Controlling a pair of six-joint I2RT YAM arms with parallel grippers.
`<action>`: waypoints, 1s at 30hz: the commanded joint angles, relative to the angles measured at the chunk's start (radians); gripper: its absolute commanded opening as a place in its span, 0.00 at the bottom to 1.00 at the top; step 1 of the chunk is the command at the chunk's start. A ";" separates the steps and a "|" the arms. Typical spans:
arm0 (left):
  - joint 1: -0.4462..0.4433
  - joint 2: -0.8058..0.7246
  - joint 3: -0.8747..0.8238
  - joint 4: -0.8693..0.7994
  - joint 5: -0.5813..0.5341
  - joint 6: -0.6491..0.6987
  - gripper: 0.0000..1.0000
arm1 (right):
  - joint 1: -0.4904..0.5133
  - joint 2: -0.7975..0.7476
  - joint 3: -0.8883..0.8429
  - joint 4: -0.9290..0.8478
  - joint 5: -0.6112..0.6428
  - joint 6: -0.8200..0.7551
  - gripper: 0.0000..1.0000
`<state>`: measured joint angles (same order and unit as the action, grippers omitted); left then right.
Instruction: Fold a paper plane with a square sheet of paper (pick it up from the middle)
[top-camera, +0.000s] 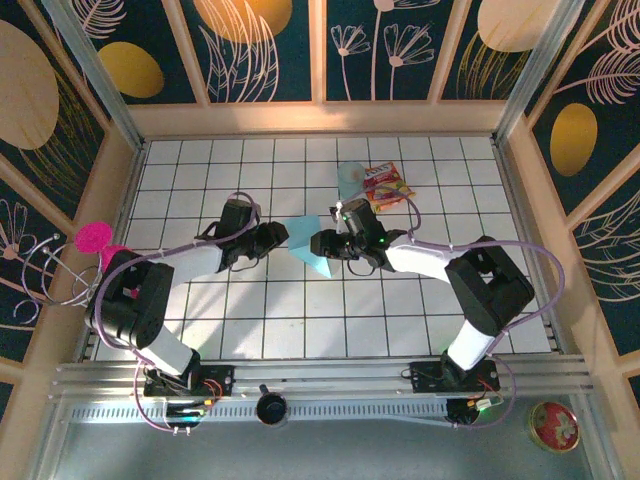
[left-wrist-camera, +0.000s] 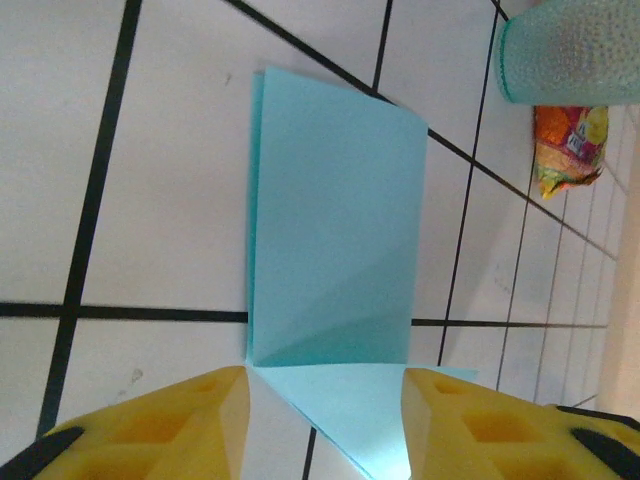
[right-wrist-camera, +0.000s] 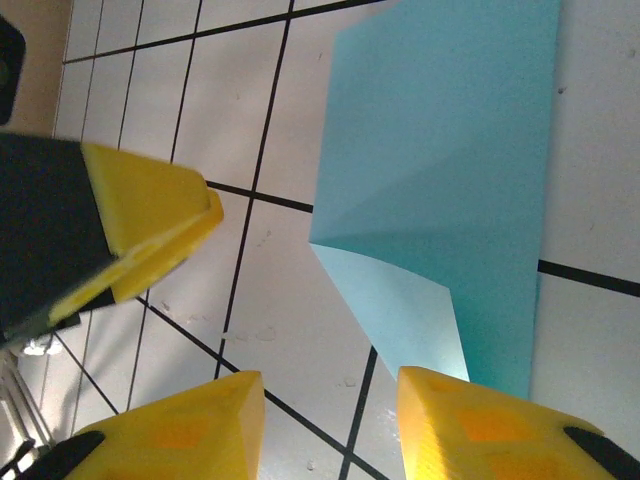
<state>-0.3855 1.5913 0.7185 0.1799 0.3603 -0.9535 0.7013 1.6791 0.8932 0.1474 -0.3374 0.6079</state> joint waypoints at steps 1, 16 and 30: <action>-0.004 -0.028 -0.050 0.133 0.015 -0.116 0.46 | 0.014 0.025 -0.004 0.046 -0.009 0.029 0.41; -0.028 0.040 -0.067 0.186 0.083 -0.155 0.49 | 0.011 0.154 0.090 -0.018 0.039 0.023 0.36; -0.059 0.116 -0.027 0.169 0.096 -0.168 0.41 | -0.015 0.201 0.069 -0.019 0.022 0.045 0.35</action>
<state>-0.4393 1.6989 0.6621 0.3393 0.4381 -1.1095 0.6933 1.8679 0.9604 0.1448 -0.3149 0.6388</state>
